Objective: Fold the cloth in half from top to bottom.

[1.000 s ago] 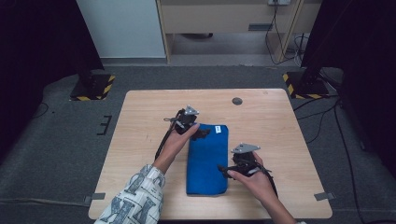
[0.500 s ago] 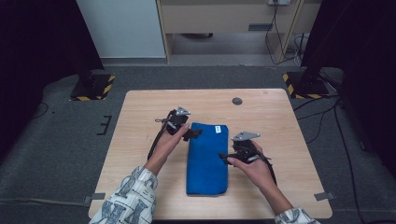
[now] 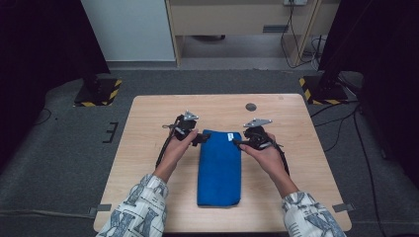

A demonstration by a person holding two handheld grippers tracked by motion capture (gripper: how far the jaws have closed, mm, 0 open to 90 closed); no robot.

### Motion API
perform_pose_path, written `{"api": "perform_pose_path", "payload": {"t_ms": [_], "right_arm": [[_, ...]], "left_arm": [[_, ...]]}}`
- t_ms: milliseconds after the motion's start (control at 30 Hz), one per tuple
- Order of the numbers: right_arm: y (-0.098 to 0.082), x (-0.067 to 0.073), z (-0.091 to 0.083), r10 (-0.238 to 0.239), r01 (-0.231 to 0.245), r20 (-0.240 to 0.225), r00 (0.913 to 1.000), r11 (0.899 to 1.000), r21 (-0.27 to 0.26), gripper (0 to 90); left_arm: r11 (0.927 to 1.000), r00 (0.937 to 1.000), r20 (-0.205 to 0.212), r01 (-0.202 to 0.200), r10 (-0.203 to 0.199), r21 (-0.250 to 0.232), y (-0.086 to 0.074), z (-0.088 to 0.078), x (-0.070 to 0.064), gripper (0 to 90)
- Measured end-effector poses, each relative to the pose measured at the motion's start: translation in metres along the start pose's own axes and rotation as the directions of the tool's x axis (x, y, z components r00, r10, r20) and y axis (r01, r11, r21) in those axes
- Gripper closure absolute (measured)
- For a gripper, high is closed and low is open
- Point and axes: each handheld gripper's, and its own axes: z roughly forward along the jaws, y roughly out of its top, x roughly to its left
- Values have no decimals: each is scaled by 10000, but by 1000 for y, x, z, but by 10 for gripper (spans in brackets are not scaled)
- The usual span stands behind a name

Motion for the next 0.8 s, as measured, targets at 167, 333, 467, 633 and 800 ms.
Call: {"api": "perform_pose_path", "payload": {"t_ms": [167, 333, 467, 633, 800], "right_arm": [[9, -10, 11, 54, -57, 215, 9998, 9999, 159, 548], [8, -19, 25, 286, -294, 269, 9992, 9992, 285, 606], [6, -25, 40, 584, -596, 319, 9978, 9975, 377, 599], [2, -26, 58, 787, -806, 293, 9965, 9940, 739, 556], [2, -25, 69, 886, -914, 351, 9955, 9918, 890, 552]], "left_arm": [[9997, 9998, -171, -32, 35, 230, 0, 6, -1, 198], [9976, 9998, -213, -26, 41, 698, -6, 18, 1, 193], [9978, 9997, -262, 38, -20, 665, -8, 23, 4, 204], [9973, 9994, -322, -72, 96, 733, -11, 28, 5, 275], [9969, 9995, -331, 17, 9, 785, -13, 31, 7, 364]]}}
